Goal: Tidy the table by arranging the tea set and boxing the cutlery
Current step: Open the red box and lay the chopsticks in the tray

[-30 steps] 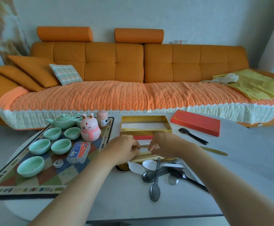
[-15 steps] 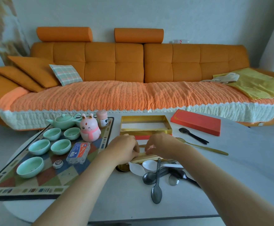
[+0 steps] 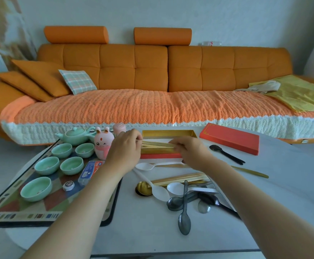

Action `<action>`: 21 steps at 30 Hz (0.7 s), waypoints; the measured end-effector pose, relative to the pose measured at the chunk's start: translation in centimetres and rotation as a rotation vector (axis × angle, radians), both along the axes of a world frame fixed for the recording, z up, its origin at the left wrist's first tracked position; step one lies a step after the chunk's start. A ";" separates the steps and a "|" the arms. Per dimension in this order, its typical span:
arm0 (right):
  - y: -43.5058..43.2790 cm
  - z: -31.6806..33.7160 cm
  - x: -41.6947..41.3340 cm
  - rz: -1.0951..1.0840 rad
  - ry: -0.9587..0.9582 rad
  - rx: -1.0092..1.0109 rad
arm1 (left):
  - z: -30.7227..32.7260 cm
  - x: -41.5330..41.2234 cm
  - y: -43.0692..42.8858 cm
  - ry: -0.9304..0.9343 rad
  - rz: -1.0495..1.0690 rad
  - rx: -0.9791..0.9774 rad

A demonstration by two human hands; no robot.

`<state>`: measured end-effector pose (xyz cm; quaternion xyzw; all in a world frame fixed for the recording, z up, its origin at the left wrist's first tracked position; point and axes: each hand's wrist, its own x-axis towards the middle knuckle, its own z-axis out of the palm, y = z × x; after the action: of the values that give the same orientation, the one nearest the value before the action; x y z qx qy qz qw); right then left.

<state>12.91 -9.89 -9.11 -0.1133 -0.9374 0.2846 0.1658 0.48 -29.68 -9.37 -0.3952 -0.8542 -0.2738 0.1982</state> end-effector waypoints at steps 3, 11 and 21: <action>1.8 -0.4 -0.9 -0.098 0.101 0.144 | -1.0 -0.5 0.8 0.026 -0.021 -0.052; 4.5 -2.2 -1.5 -0.155 -0.005 0.299 | -2.5 -0.4 2.9 0.008 -0.128 -0.331; 4.1 -2.1 -1.1 0.015 -0.022 0.310 | -2.6 -0.7 3.7 0.058 -0.158 -0.367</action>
<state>11.82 -5.78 -11.19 -0.0824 -0.9727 0.1365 0.1687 -0.18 -25.95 -12.00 -0.4979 -0.8502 -0.1167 0.1251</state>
